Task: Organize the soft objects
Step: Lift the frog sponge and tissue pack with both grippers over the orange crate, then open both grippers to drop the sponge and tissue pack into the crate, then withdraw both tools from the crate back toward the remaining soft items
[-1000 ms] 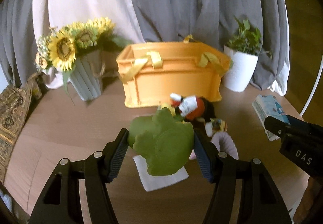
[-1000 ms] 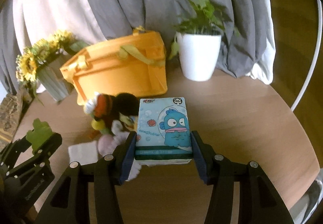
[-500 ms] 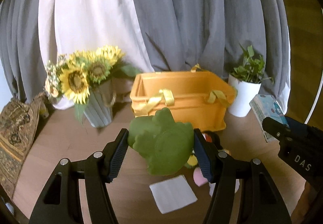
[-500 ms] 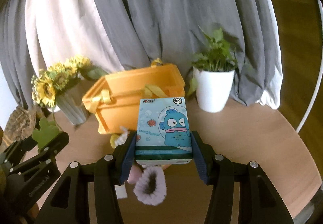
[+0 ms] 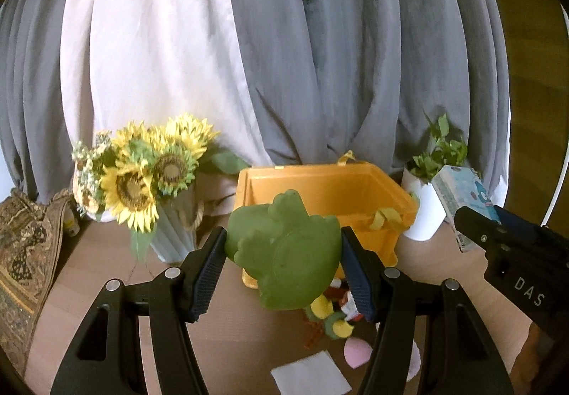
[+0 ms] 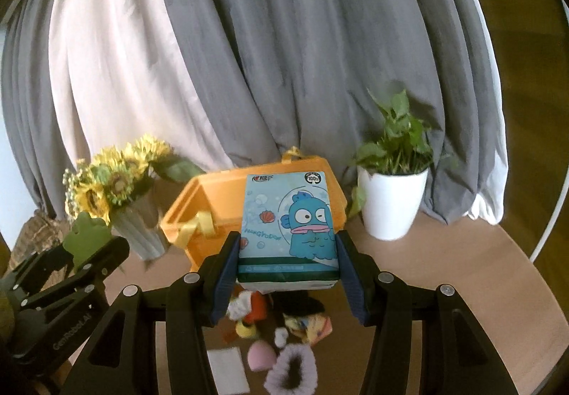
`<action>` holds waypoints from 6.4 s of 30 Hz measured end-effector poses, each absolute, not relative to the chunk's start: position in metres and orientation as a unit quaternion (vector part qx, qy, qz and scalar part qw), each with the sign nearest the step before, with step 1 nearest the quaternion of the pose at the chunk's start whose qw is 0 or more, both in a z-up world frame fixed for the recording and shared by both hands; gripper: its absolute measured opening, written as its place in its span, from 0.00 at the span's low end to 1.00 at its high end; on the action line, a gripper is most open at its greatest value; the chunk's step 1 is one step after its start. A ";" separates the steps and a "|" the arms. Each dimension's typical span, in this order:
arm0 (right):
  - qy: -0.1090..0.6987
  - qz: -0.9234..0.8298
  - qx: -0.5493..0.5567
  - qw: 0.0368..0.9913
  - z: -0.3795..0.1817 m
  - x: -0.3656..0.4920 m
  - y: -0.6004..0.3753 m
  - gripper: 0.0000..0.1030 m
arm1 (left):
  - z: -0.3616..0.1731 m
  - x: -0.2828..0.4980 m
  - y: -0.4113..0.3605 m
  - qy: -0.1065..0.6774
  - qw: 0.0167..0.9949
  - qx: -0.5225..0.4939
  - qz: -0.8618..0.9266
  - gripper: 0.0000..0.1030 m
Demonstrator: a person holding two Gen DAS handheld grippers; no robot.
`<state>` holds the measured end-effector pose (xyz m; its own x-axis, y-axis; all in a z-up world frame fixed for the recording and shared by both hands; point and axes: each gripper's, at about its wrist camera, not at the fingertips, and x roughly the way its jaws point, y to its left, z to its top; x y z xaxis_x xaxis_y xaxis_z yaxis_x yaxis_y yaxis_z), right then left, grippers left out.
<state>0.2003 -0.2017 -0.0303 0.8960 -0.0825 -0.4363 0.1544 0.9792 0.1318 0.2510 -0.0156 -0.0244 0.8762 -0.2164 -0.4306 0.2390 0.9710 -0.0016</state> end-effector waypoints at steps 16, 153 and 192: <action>0.200 -0.059 0.056 0.976 -0.014 0.248 -0.198 0.52 | -0.011 0.303 -0.022 0.198 0.973 0.027 -0.118 0.61; 0.362 -0.075 0.070 0.927 -0.073 0.188 -0.186 0.79 | -0.062 0.218 0.012 0.271 0.945 0.095 -0.157 0.91; 0.500 -0.069 0.059 0.862 -0.194 0.203 -0.187 0.78 | -0.200 0.238 -0.025 0.371 0.881 0.153 -0.252 0.79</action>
